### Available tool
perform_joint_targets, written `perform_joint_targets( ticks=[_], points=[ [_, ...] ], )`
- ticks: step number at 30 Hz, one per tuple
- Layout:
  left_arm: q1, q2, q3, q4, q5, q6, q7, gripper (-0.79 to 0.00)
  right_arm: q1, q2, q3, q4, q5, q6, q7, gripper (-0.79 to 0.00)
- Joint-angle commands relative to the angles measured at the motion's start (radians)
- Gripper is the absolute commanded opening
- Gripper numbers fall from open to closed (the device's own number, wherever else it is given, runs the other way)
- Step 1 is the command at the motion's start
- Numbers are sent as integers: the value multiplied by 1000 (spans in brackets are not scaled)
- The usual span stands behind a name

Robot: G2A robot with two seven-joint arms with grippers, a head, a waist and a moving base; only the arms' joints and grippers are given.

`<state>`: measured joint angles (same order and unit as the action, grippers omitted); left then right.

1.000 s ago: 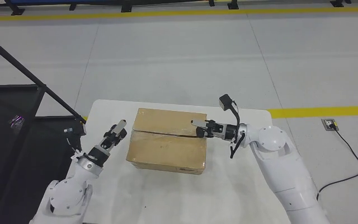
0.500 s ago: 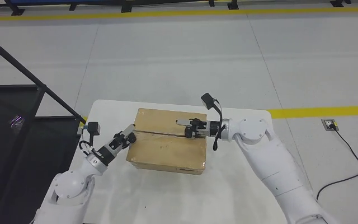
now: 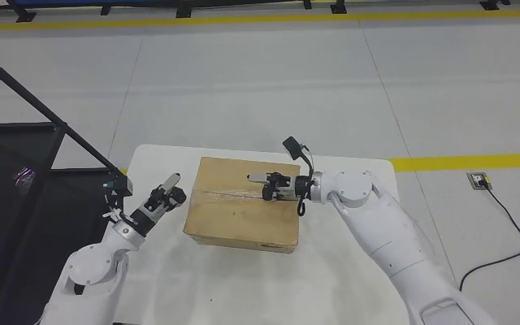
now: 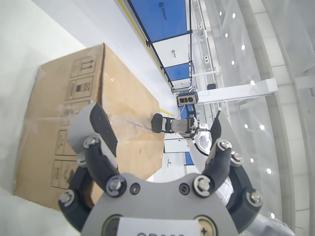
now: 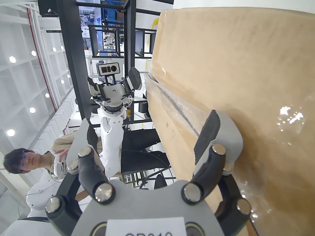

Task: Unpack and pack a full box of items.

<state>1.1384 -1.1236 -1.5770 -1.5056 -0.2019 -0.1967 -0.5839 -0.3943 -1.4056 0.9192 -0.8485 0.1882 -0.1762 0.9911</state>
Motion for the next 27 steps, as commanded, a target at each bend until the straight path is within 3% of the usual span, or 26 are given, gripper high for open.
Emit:
perform_joint_targets(
  ticks=[1, 10, 27],
  points=[
    [8, 3, -17, 12, -4, 4, 5, 0, 8, -7, -11, 10, 3, -1, -5, 0],
    [28, 2, 5, 61, -9, -1, 5, 0, 39, -43, -64, 59, 24, -11, -23, 0],
    [48, -14, 65, 71, -191, 15, -26, 0, 77, -127, -147, 149, 73, -31, -106, 0]
  ],
)
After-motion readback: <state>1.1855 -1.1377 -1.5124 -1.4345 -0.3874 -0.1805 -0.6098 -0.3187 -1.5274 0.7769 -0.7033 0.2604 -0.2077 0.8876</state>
